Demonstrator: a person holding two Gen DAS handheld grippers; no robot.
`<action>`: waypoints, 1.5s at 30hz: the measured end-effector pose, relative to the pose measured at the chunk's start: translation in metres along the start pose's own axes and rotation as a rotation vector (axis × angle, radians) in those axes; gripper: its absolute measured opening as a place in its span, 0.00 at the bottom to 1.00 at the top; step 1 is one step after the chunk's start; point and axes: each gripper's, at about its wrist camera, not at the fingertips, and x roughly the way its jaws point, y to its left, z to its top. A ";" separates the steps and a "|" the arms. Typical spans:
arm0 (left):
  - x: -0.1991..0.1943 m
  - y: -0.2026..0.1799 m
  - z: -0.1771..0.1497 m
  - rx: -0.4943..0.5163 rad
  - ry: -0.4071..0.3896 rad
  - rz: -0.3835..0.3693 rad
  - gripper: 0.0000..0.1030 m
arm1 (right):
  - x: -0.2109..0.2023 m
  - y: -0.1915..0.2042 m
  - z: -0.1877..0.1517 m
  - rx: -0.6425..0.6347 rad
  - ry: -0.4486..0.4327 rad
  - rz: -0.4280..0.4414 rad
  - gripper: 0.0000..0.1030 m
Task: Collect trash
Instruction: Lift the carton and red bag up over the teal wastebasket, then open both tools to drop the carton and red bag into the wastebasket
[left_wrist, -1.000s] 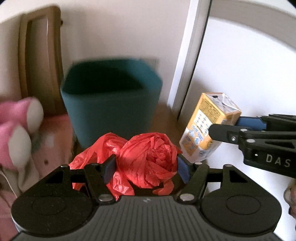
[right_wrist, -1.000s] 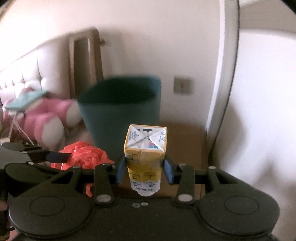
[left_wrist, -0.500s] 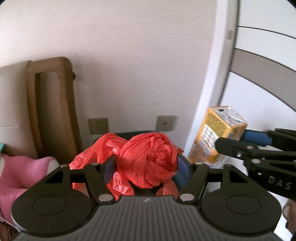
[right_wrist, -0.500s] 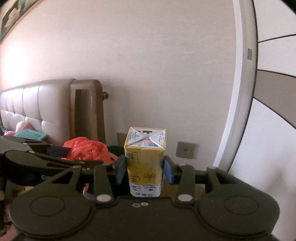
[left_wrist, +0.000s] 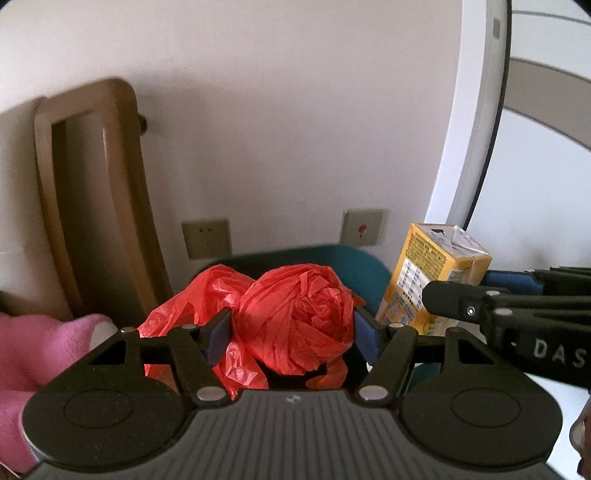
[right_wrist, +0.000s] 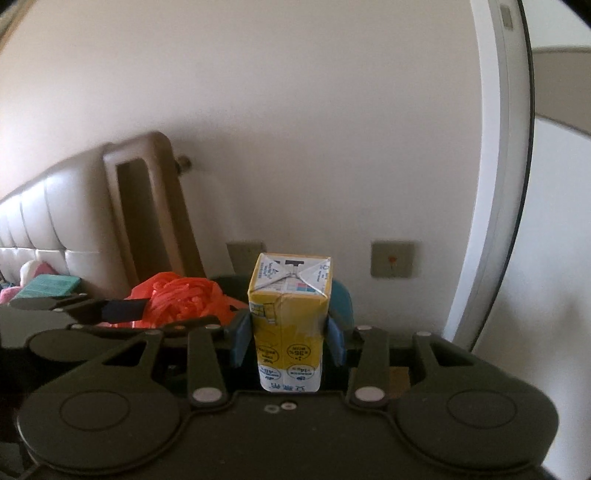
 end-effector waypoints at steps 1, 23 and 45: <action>0.004 0.000 -0.003 0.003 0.009 -0.002 0.66 | 0.004 -0.001 -0.002 0.002 0.013 -0.006 0.40; 0.053 -0.002 -0.043 0.019 0.151 0.006 0.68 | 0.050 -0.009 -0.024 0.000 0.198 -0.052 0.42; 0.018 -0.012 -0.044 0.004 0.079 -0.040 0.83 | 0.004 -0.017 -0.016 -0.040 0.102 -0.037 0.52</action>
